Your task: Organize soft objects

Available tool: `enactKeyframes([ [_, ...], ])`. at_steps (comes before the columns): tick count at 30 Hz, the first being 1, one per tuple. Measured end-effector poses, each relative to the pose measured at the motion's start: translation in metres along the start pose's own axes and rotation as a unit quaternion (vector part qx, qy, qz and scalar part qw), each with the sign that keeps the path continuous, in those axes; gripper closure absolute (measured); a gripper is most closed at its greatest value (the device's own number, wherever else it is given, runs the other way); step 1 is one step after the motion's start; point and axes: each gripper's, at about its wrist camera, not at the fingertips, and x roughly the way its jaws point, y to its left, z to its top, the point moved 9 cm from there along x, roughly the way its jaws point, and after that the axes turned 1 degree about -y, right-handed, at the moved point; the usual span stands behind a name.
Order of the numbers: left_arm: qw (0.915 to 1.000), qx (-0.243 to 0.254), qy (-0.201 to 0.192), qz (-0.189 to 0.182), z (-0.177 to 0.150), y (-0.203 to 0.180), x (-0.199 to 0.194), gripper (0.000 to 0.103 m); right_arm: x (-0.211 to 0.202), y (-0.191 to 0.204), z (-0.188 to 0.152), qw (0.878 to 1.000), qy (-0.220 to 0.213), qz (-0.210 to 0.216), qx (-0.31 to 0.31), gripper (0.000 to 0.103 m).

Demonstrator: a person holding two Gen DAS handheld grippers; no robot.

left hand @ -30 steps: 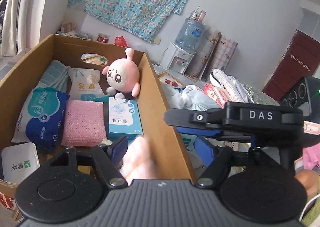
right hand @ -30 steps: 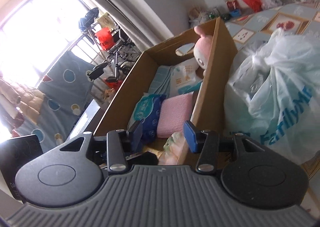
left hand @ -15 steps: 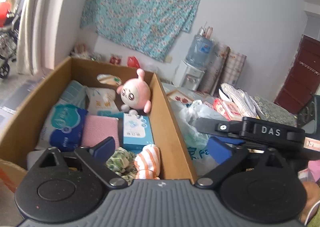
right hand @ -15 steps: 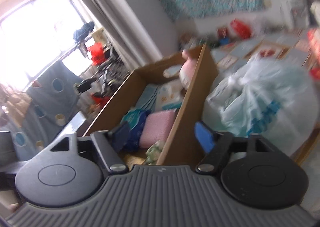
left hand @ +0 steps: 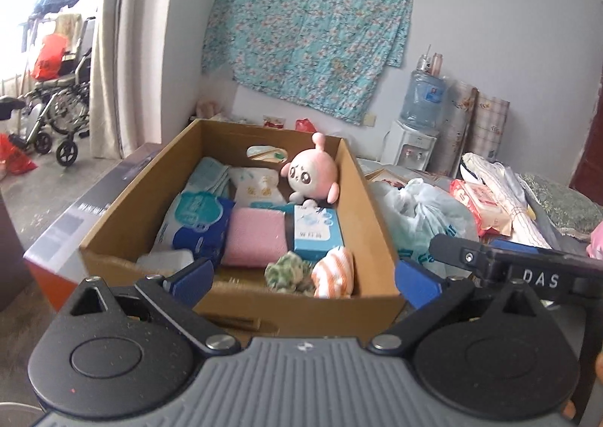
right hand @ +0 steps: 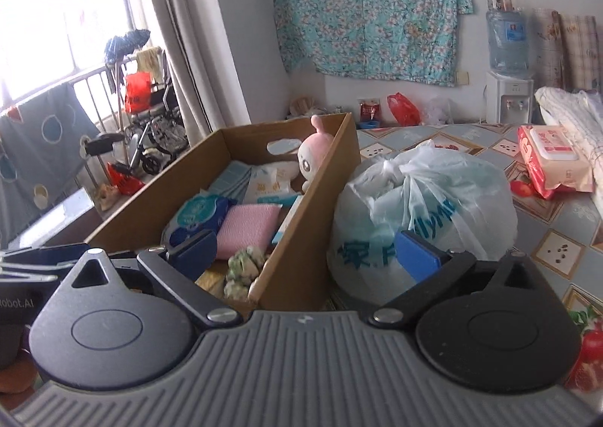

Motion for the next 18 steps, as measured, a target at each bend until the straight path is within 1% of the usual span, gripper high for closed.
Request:
enactKeyframes([
  [3,1.0,-0.001,-0.002,0.008,-0.009,0.005,-0.008,0.0,-0.009,0.009,-0.012,1.0,0.002,-0.008,-0.019,0.001],
  [8,0.9997,0.002,0.011,0.024,-0.027,0.01,-0.012,0.0,-0.02,0.019,-0.034,1.0,0.011,-0.01,-0.023,0.001],
  [12,0.9991,0.003,0.025,0.036,-0.041,0.014,-0.013,0.0,-0.027,0.02,-0.051,0.999,0.014,-0.041,-0.03,0.001],
  [18,0.998,-0.016,0.024,0.056,-0.05,0.027,-0.017,0.0,-0.04,0.018,-0.065,0.997,0.006,-0.07,-0.04,0.001],
])
